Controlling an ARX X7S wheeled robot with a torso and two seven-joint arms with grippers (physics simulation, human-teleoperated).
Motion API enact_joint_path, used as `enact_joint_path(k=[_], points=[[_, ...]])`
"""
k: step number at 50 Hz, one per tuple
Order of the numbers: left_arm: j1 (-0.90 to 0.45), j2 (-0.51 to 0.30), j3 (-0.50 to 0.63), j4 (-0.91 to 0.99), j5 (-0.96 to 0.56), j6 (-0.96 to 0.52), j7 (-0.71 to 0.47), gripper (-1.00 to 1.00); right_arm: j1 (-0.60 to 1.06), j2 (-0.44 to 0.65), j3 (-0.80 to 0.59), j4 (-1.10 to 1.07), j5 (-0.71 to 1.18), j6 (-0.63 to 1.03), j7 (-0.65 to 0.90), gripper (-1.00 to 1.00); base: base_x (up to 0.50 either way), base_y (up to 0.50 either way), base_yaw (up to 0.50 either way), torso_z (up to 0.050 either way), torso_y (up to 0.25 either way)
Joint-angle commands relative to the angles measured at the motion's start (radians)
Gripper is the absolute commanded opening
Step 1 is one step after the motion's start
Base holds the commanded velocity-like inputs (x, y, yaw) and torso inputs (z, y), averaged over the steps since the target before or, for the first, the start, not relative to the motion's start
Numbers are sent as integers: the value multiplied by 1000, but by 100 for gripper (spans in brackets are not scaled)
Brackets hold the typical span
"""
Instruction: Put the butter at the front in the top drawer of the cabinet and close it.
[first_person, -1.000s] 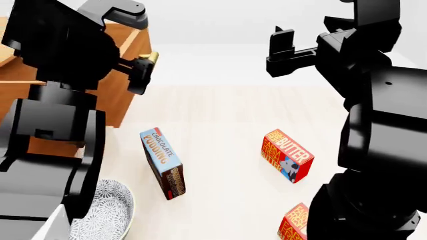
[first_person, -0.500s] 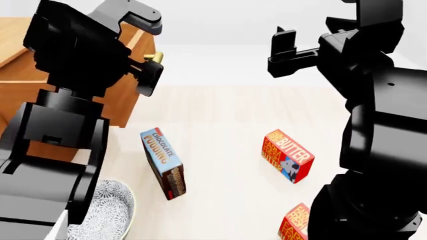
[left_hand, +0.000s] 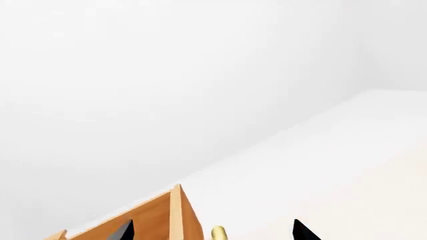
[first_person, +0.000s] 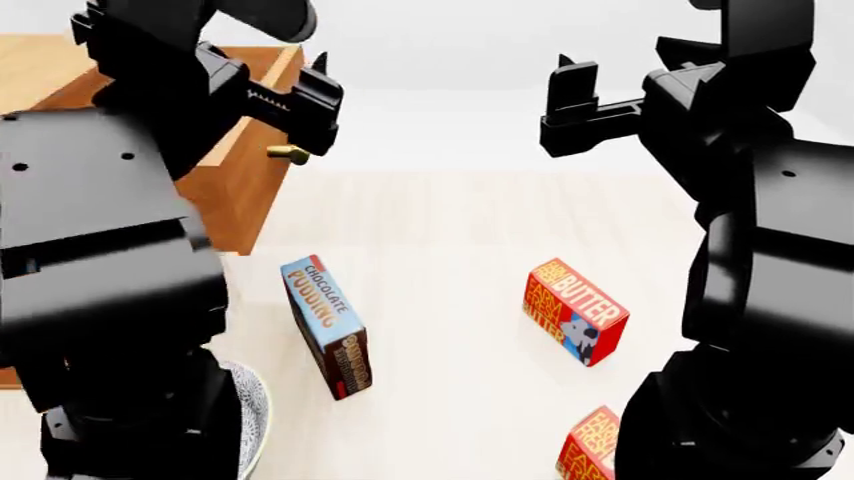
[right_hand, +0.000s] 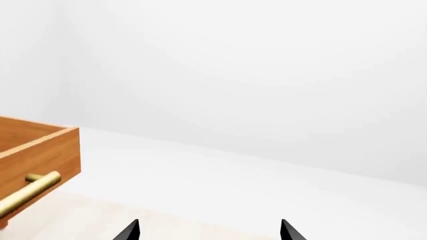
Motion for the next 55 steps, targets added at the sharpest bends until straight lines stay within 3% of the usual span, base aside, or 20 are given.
enact_joint_path(k=[1, 14, 17, 25, 31, 46, 51, 55], points=[[302, -21, -91, 426, 3, 130, -111, 100, -3, -2, 5, -8, -4, -1, -5, 100, 0, 0, 0, 0, 0], [533, -41, -295, 673, -113, 263, -71, 100, -13, -4, -5, -31, -22, 12, -15, 100, 0, 0, 0, 0, 0], [564, 42, -415, 681, -105, 348, -10, 100, -15, -4, -6, -33, -29, 13, -21, 100, 0, 0, 0, 0, 0], [732, 47, -590, 681, -389, 606, -228, 100, -14, -9, -13, -37, -57, 14, -43, 100, 0, 0, 0, 0, 0], [802, 38, -656, 663, -542, 707, -338, 100, -20, -12, -12, -38, -70, 10, -55, 100, 0, 0, 0, 0, 0], [871, 3, -696, 565, -639, 834, -460, 100, -25, -2, -26, -50, -94, 18, -80, 100, 0, 0, 0, 0, 0], [878, -11, -692, 555, -648, 846, -472, 100, -18, -11, -60, -35, -344, 24, -322, 100, 0, 0, 0, 0, 0], [883, -21, -688, 555, -654, 847, -478, 100, -14, -26, -89, 22, -692, 23, -695, 100, 0, 0, 0, 0, 0]])
